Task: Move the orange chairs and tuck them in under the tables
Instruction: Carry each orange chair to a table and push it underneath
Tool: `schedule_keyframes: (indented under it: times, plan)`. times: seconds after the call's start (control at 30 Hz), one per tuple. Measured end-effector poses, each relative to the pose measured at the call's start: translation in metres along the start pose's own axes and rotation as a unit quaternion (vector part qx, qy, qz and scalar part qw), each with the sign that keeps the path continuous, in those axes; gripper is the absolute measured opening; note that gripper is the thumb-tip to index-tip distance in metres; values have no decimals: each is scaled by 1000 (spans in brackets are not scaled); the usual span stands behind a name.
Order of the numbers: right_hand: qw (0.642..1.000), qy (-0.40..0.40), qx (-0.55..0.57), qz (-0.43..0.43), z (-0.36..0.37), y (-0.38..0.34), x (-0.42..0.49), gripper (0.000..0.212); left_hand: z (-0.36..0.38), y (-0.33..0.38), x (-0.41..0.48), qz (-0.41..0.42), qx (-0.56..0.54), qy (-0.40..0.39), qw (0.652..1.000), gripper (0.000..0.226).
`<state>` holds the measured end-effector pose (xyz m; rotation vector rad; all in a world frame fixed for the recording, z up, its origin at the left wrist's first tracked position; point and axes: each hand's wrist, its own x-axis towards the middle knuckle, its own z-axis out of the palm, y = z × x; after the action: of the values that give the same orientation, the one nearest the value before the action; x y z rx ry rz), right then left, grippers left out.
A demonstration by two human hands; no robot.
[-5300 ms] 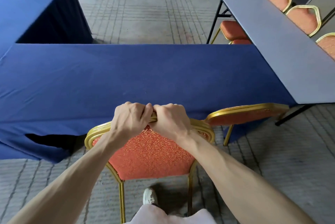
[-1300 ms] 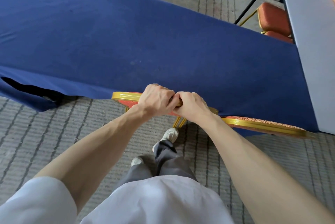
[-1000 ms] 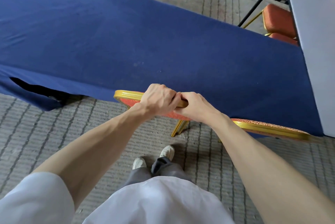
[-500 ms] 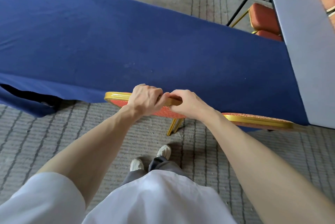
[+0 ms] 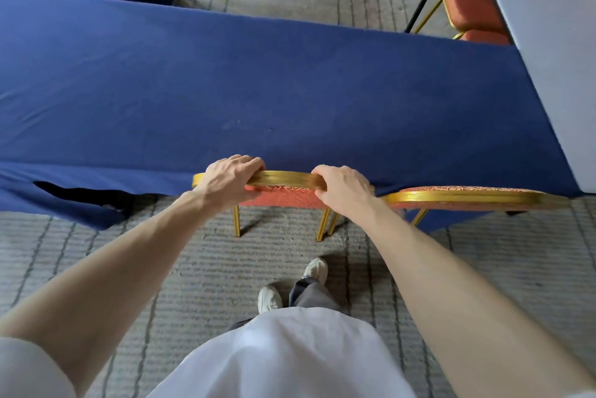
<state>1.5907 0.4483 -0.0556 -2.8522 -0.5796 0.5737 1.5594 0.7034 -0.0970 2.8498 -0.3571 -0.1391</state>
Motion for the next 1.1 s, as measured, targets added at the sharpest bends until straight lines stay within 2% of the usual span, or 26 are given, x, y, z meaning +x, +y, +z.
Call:
schedule_keyframes:
  times: [0.13,0.3,0.4,0.6,0.73,0.87,1.1]
  plan:
    - [998,22,-51,-30,0,5,-2,17,-1,3,9,-5,46,-35,998,22]
    - [997,21,-75,-4,-12,15,4,18,2,5,30,29,55,-20,998,20]
    - [997,17,-79,3,-12,12,6,18,8,1,29,15,30,-26,999,20]
    - [999,-15,-48,19,-13,11,4,25,6,2,26,12,29,-23,999,21]
    - [996,-75,15,39,-19,19,-8,46,-1,8,22,-16,17,-63,998,28]
    - [996,-67,36,52,-32,27,-17,52,-13,18,21,-35,-22,-101,994,39]
    - [997,-66,26,36,-44,38,-31,51,-25,67,25,-13,-92,-28,995,39]
